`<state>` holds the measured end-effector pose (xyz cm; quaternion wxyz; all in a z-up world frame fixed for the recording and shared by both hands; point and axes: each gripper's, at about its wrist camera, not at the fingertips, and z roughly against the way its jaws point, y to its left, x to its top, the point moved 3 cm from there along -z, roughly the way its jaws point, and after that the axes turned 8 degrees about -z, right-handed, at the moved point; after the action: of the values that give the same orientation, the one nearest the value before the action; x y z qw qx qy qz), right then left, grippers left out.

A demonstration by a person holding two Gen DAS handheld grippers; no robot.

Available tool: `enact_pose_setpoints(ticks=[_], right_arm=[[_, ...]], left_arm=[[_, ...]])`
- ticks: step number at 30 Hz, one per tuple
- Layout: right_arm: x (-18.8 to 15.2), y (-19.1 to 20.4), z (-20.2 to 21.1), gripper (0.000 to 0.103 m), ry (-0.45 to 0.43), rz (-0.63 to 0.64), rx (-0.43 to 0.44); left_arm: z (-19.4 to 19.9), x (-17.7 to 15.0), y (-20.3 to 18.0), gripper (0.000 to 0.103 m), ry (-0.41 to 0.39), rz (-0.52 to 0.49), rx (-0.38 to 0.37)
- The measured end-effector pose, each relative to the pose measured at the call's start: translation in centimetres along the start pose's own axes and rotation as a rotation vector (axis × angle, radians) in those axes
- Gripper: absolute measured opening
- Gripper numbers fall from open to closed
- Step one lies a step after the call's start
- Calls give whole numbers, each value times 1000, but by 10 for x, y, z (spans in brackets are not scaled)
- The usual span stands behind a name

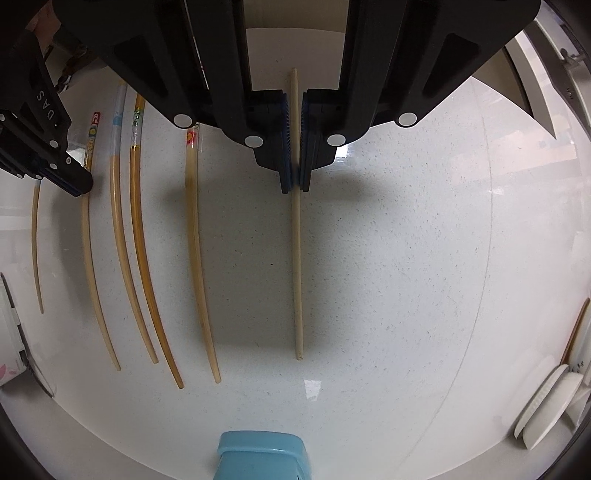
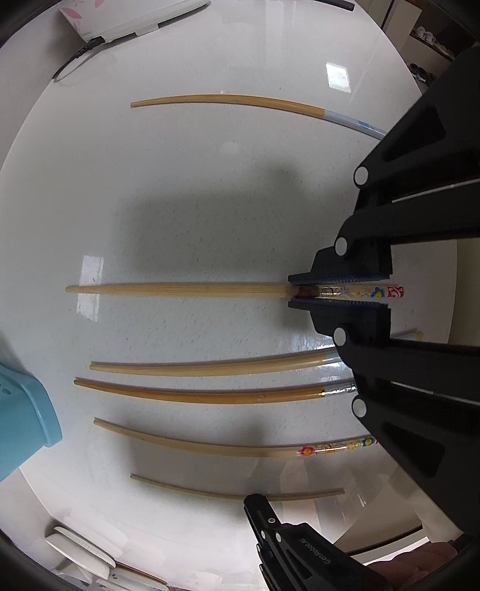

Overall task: Organize utensils
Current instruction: 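Lower both tools and close each on a chopstick, then lift the plain chopstick with the left tool while the right tool lifts a patterned one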

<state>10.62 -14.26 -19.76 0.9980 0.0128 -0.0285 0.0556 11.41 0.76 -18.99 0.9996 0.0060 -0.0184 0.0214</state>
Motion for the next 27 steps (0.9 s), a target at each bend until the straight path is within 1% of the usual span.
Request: enact_pose_setpoints(ticks=[1, 3, 8, 13, 15, 21, 25, 27], right_arm=[[7, -1, -1, 6, -2, -4, 1], [5, -4, 4, 6, -10, -13, 6], [11, -3, 14, 6, -43, -51, 33], [18, 0, 26, 6, -78, -88, 50], [20, 3, 32, 6, -100, -92, 62], [31, 14, 54, 6, -182, -124, 113], [36, 15, 71, 6, -242, -129, 140], [44, 18, 82, 6, -273, -132, 149]], left_arm=[[1, 1, 1, 4, -3, 0, 0], [7, -3, 16, 4, -18, -5, 0], [24, 1, 31, 4, -63, -17, -4], [40, 3, 47, 3, -108, -9, -33], [49, 5, 54, 3, -149, -6, -48], [75, 12, 70, 3, -220, -8, -22], [91, 19, 72, 3, -274, -9, -21], [91, 22, 70, 3, -304, -6, -22]])
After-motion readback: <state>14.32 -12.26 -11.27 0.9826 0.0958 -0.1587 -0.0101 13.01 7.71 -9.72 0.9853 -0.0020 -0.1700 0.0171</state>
